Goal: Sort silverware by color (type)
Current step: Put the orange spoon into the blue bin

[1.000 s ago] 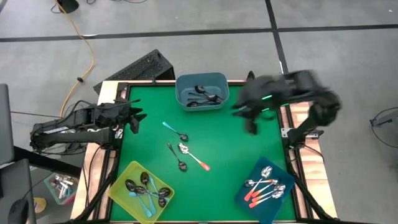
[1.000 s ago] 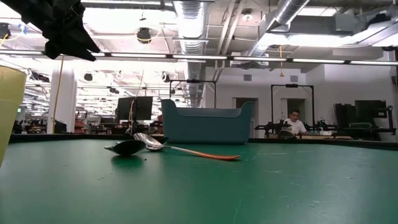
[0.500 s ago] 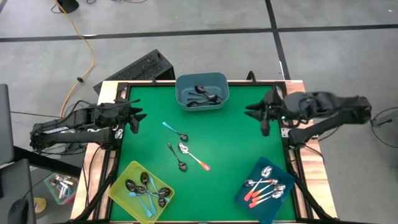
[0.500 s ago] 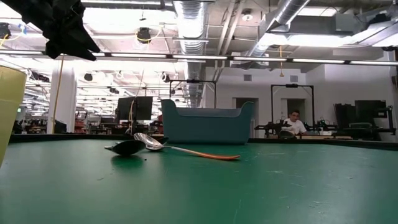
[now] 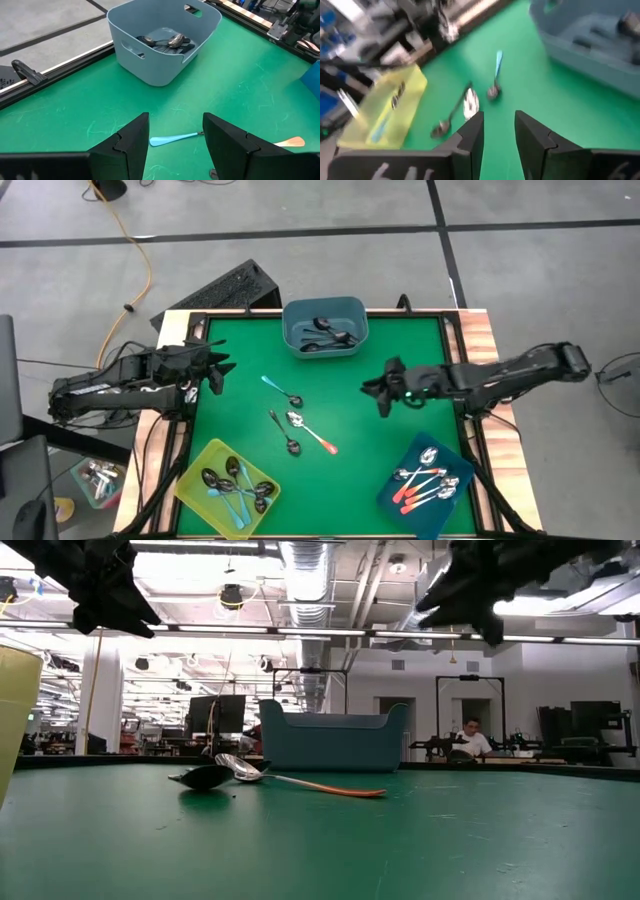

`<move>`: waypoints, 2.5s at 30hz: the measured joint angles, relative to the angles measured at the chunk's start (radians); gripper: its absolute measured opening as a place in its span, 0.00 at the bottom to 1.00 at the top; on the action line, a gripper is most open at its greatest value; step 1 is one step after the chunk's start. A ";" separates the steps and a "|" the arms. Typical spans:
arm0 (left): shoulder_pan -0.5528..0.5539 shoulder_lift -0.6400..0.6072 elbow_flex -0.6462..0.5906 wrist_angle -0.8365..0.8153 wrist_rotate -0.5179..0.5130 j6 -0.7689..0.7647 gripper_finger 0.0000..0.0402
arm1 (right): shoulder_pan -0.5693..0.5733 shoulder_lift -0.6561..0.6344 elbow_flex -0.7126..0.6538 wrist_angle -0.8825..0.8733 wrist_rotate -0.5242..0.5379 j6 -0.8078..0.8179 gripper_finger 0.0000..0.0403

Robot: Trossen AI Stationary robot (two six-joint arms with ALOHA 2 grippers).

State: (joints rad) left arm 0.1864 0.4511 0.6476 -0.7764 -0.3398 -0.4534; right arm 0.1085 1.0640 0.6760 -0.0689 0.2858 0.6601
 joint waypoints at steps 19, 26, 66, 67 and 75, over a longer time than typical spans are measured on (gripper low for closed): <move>0.000 0.000 0.000 -0.013 0.001 0.000 0.42 | 0.005 0.570 0.138 0.394 -0.314 0.047 0.30; 0.000 0.000 0.000 -0.022 0.001 -0.003 0.42 | 0.044 0.752 0.314 0.272 -0.217 -0.053 0.26; 0.000 0.000 0.000 -0.028 -0.010 0.005 0.42 | 0.100 0.937 0.691 -0.190 -0.051 -0.204 0.60; 0.000 0.000 0.000 -0.028 -0.010 0.005 0.42 | 0.100 0.937 0.691 -0.183 -0.050 -0.204 0.60; 0.000 0.000 0.000 -0.028 -0.024 0.005 0.42 | 0.102 0.937 0.691 -0.173 0.000 -0.196 0.56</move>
State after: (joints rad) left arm 0.1864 0.4515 0.6476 -0.8043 -0.3641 -0.4484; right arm 0.2103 2.0014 1.3674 -0.2420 0.2858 0.4645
